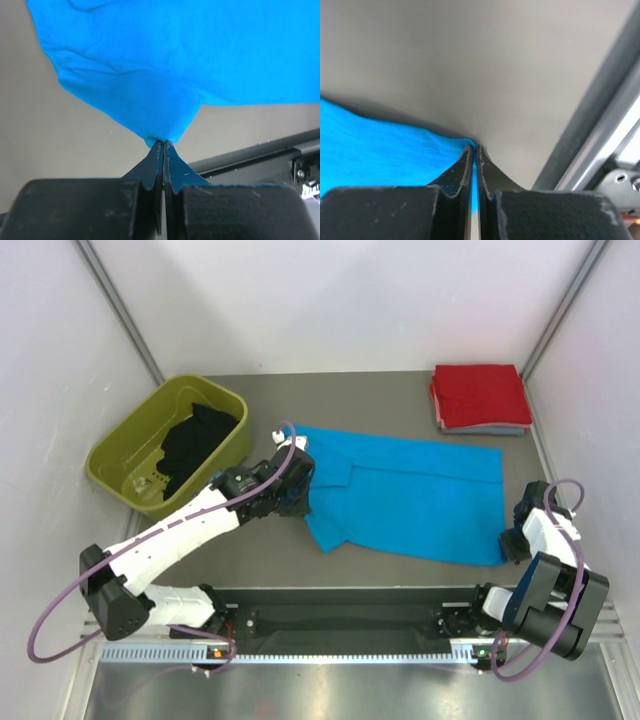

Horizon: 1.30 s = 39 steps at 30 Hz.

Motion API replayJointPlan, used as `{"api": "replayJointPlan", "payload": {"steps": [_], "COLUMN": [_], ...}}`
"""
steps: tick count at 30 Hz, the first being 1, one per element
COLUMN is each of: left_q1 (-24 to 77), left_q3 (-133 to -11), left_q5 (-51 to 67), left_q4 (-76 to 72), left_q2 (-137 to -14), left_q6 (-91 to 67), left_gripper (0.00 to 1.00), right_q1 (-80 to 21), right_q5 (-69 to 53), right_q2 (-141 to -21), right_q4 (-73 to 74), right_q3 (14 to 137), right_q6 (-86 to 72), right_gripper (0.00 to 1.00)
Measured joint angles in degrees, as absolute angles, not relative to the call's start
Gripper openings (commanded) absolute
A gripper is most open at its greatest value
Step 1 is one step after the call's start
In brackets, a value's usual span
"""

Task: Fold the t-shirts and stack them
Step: Fold the tshirt

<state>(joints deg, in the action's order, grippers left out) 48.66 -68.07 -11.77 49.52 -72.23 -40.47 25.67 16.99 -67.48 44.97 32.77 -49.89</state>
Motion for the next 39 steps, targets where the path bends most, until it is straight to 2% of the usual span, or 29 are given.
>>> {"api": "replayJointPlan", "payload": {"steps": [14,23,30,39], "left_q1": [42.3,37.1,34.3,30.9], "left_q3": [-72.0,-76.5,-80.3,-82.7], "left_q5": [-11.4,-9.5,-8.4,-7.1], "left_q4": [48.0,46.3,45.6,44.5], "left_q2": [-80.3,-84.7,-89.7,-93.9], "left_q6": [-36.4,-33.3,-30.3,-27.2], "left_gripper": [0.00,0.00,0.00,0.00], "right_q1": [22.2,20.4,15.3,15.1], "right_q5": [14.6,15.3,15.1,15.7], "right_q2": [-67.4,-73.4,-74.1,-80.1], "right_q4": [39.5,38.8,36.0,34.6], "right_q3": [36.1,40.6,42.9,48.2], "right_q6": [-42.1,-39.3,-36.9,-34.3], "right_gripper": [0.00,0.00,0.00,0.00]}}
